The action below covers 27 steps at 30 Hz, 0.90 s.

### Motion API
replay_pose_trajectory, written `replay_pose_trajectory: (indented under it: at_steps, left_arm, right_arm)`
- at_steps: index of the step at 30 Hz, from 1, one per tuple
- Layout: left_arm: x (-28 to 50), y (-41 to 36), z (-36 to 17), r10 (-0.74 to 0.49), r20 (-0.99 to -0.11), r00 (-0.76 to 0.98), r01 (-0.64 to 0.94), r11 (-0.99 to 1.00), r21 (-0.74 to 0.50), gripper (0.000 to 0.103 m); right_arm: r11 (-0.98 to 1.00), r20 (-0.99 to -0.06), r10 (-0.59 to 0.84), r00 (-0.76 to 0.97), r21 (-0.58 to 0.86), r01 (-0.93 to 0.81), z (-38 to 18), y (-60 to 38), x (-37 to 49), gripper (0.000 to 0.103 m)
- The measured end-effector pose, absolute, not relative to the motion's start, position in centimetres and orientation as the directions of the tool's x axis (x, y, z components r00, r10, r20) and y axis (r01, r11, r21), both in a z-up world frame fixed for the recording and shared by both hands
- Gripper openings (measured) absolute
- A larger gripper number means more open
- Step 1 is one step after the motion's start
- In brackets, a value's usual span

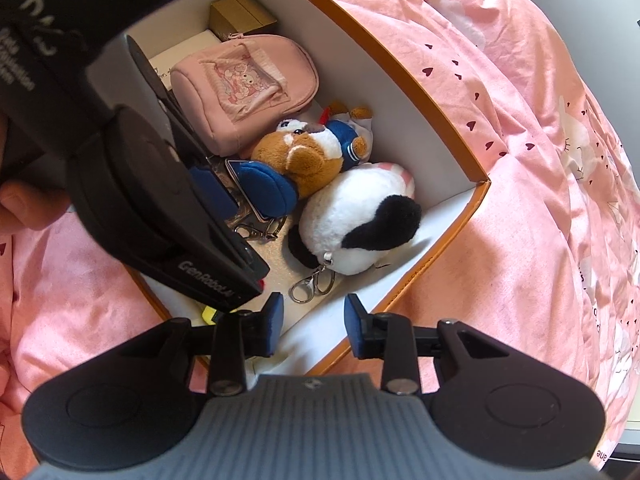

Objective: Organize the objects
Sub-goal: 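Open both tools and withdraw them up from the shoebox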

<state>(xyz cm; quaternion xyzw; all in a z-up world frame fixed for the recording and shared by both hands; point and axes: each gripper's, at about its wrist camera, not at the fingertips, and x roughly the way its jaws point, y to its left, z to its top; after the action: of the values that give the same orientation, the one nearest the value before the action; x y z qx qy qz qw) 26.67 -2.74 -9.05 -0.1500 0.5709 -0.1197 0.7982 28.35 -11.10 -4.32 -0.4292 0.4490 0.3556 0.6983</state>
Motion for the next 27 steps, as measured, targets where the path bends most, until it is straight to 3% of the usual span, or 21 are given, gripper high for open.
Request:
replay_pose_trajectory:
  at_steps: [5,9,14,16,17,27]
  left_arm:
    - [24.0,-3.1,-5.9,-0.282,-0.851,0.444,0.063,0.957,-0.284,0.059]
    - [21.1,-3.3,-3.3,-0.209,-0.799,0.563,0.065,0.976,-0.209,0.062]
    - [17.6,-3.0,-0.3,-0.119,-0.694,0.710,0.034,0.990,-0.135,0.071]
    - [16.2,-2.8,0.7,-0.078,-0.651,0.755,0.019,0.995,-0.097,0.076]
    - [15.6,-2.7,1.2,-0.056,-0.636,0.769,0.009,0.997,-0.077,0.077]
    - [12.0,-0.6,2.8,0.153,-0.512,0.845,-0.172,0.985,0.010,0.085]
  right_arm:
    - [0.414,-0.923,0.153,0.353,-0.264,-0.871,-3.0,-11.3,27.3,0.041]
    - [0.455,-0.902,0.192,0.387,-0.268,-0.849,-1.9,-11.6,25.7,0.054]
    - [0.530,-0.861,0.246,0.446,-0.265,-0.805,0.0,-12.4,23.5,0.060]
    - [0.577,-0.840,0.269,0.472,-0.252,-0.777,0.7,-12.9,23.0,0.069]
    - [0.605,-0.823,0.288,0.490,-0.241,-0.759,1.2,-13.2,22.6,0.076]
    - [0.778,-0.638,0.379,0.670,-0.173,-0.604,4.5,-14.8,18.4,0.095]
